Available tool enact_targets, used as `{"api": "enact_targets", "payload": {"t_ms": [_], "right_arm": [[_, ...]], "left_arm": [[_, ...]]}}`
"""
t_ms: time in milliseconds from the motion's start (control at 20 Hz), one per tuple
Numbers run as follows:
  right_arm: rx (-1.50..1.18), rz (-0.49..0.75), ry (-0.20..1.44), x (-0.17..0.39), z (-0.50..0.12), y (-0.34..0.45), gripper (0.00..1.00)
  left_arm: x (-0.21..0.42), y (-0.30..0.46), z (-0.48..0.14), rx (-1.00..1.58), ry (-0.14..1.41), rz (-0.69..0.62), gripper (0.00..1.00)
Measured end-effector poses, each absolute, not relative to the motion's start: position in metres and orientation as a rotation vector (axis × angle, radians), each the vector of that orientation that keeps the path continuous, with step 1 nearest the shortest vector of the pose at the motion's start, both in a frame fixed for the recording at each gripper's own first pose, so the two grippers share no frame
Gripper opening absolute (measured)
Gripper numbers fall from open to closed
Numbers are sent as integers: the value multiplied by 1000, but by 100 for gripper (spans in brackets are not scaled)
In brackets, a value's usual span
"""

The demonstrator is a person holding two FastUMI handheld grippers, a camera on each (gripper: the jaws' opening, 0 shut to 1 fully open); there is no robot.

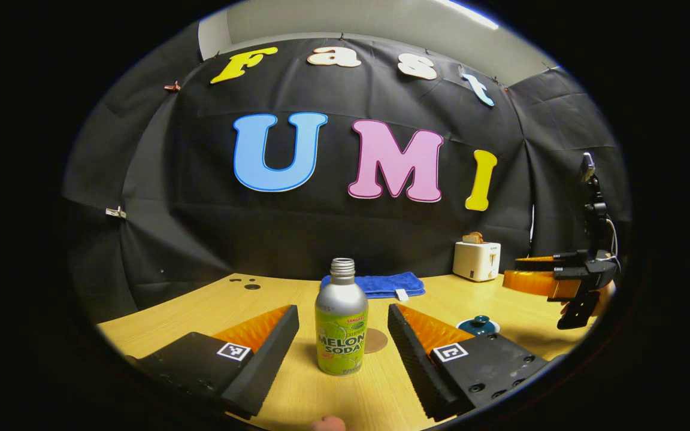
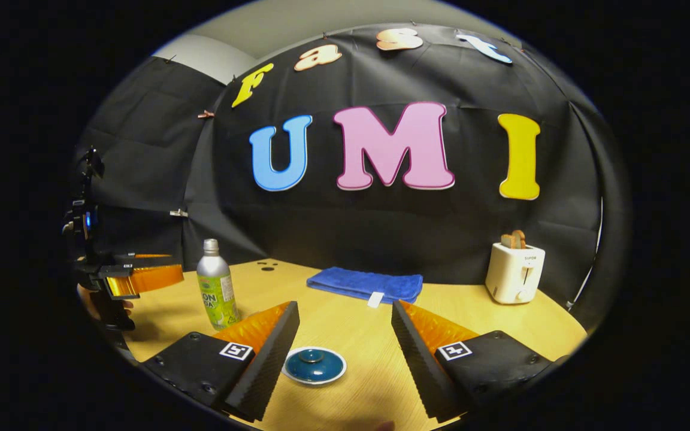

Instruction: Open the teacup lid with one hand, grasp the water bottle and pour water into the teacup with the other hand; after pouring, place the water bottle on the coaster and then close the teacup lid.

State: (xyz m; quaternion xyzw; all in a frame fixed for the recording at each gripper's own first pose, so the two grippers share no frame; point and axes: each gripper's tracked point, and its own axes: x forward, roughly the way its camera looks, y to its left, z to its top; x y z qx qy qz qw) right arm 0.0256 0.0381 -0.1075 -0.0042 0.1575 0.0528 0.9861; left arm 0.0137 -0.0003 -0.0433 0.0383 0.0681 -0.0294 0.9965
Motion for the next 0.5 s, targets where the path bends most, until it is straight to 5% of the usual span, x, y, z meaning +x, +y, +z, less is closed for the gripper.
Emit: {"api": "enact_targets", "payload": {"t_ms": [500], "right_arm": [[-75, 175, 512, 30, -161, 61, 71]], "left_arm": [[15, 3, -46, 73, 143, -54, 95]]}}
